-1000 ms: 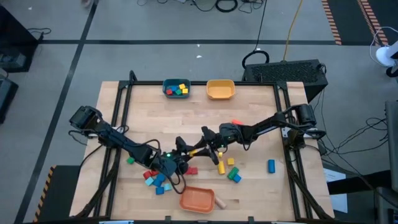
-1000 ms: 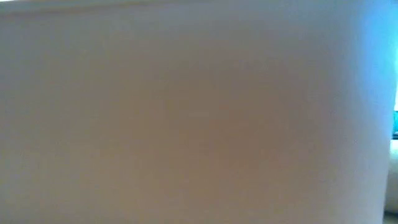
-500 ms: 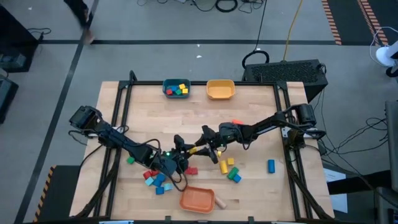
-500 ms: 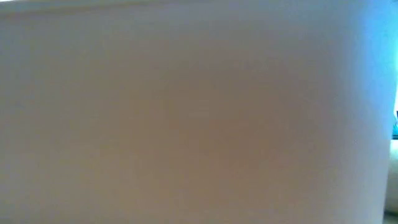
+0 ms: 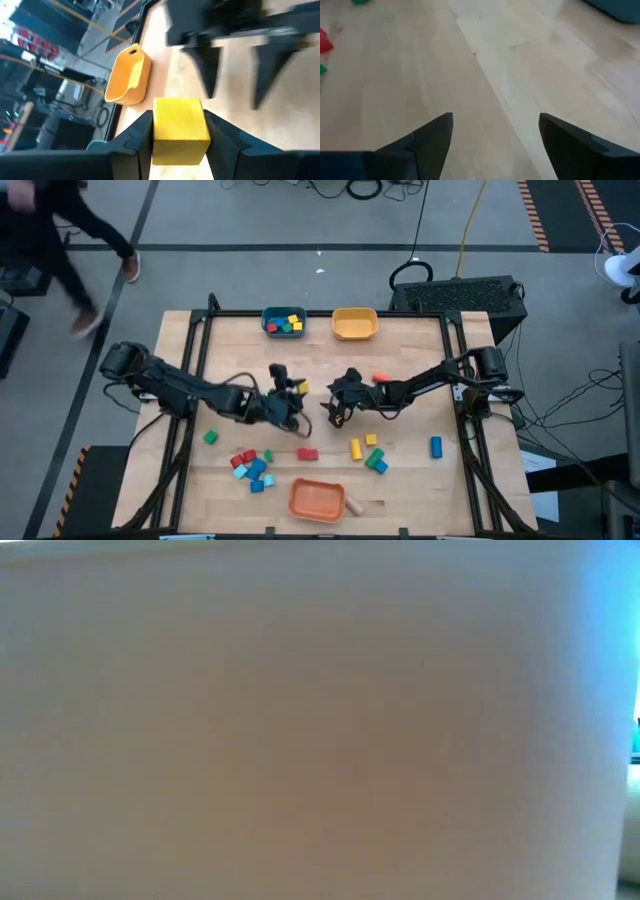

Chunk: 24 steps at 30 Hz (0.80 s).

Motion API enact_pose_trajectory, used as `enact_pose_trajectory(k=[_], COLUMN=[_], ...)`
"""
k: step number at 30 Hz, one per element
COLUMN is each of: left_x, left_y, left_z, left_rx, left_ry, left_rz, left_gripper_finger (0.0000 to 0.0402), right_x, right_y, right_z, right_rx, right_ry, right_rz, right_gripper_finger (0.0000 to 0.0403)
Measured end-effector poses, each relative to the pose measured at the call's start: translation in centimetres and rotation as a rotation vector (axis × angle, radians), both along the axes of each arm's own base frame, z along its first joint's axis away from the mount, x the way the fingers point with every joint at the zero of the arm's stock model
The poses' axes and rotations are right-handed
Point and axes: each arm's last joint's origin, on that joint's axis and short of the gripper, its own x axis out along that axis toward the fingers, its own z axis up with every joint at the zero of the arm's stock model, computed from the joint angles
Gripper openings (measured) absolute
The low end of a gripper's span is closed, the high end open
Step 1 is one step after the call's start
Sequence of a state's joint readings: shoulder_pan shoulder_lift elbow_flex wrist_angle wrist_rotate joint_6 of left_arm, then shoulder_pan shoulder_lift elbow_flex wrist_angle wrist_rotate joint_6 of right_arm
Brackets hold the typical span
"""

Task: Sort blocks by size
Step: Put the yellow square block into the blue bin

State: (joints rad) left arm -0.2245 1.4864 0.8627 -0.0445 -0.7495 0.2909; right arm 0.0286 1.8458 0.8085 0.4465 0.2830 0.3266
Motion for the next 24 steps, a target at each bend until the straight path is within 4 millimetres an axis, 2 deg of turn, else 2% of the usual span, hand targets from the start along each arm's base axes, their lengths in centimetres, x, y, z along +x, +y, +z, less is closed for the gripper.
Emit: enact_pose_trajectory(k=[4,11,19,24], left_x=[0.3,0.0,-2.1,-4.1], left_y=[3.4,10.6,18.5,22.2], left_z=[0.5,0.5,0.8,0.7], left_rx=[-0.055,-0.135,-0.245,-0.338], left_ry=[-0.025,-0.039,-0.130,-0.206], left_rz=[0.052,0.191,0.293,0.386], left_gripper_finger=[0.0139,0.0139,0.0139,0.0139], right_x=[0.0,-0.1,-0.1,-0.1], right_y=[0.6,1.5,1.8,1.8], right_z=[0.0,-0.1,-0.1,-0.1], right_rx=[-0.002,-0.016,-0.026,-0.026], right_ry=[0.005,0.014,0.019,0.019], right_rz=[0.020,0.055,0.070,0.070], right_gripper_finger=[0.0273,0.0272,0.0272,0.0272])
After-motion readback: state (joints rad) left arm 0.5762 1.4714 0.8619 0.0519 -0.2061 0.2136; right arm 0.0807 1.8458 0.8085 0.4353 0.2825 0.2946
